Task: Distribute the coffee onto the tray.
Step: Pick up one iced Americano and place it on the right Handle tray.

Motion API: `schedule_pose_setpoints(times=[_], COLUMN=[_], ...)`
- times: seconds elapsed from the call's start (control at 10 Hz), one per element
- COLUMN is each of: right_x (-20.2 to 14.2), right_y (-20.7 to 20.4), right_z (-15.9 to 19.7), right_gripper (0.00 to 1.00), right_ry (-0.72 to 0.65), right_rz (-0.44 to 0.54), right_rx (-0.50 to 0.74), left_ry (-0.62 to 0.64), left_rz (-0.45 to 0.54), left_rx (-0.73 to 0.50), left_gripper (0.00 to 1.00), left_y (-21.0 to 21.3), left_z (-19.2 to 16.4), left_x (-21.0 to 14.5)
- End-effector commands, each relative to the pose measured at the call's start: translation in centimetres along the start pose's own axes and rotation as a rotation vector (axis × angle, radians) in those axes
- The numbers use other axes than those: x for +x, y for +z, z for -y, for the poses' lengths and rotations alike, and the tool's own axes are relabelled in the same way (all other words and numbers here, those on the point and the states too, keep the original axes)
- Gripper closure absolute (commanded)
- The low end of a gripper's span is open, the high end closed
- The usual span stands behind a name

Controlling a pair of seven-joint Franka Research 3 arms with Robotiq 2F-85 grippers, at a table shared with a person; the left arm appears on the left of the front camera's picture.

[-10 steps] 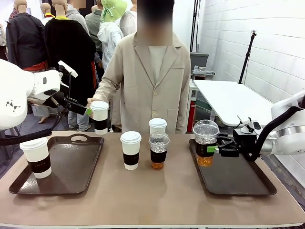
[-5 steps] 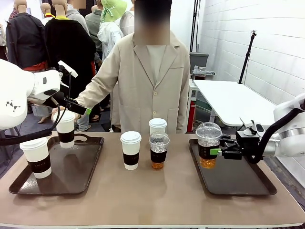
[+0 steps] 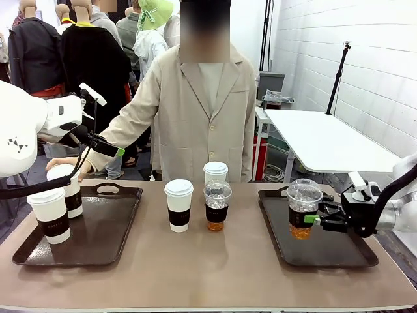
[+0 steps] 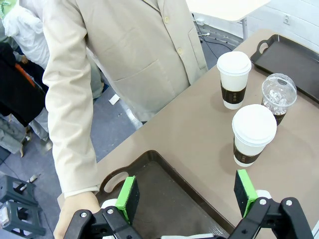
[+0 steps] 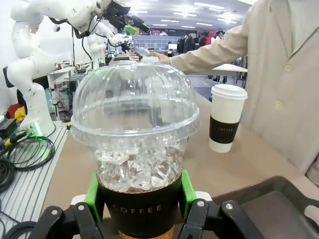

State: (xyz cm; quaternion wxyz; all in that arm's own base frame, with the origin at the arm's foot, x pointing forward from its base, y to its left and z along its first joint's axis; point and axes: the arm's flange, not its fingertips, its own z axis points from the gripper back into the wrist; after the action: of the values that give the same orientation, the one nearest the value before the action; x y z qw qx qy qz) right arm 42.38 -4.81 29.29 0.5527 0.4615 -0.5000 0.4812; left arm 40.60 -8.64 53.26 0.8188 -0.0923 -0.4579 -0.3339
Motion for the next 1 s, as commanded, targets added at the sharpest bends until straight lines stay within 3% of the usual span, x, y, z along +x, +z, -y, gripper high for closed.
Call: schedule_pose_setpoints(times=[0.0,0.9], right_x=[-0.8,-5.0], right_y=[0.2,1.2], right_z=[0.7,1.3], right_gripper=[0.3,0.3], right_ry=[0.009,-0.067], right_rz=[0.041,0.086], right_rx=[0.022,0.049], left_ry=[0.0,0.0], left_rz=[-0.01,-0.01], left_rx=[0.003,0.003], left_gripper=[0.0,0.0], left_y=[0.1,0.1], left_z=[0.0,0.0], left_x=[0.0,0.0])
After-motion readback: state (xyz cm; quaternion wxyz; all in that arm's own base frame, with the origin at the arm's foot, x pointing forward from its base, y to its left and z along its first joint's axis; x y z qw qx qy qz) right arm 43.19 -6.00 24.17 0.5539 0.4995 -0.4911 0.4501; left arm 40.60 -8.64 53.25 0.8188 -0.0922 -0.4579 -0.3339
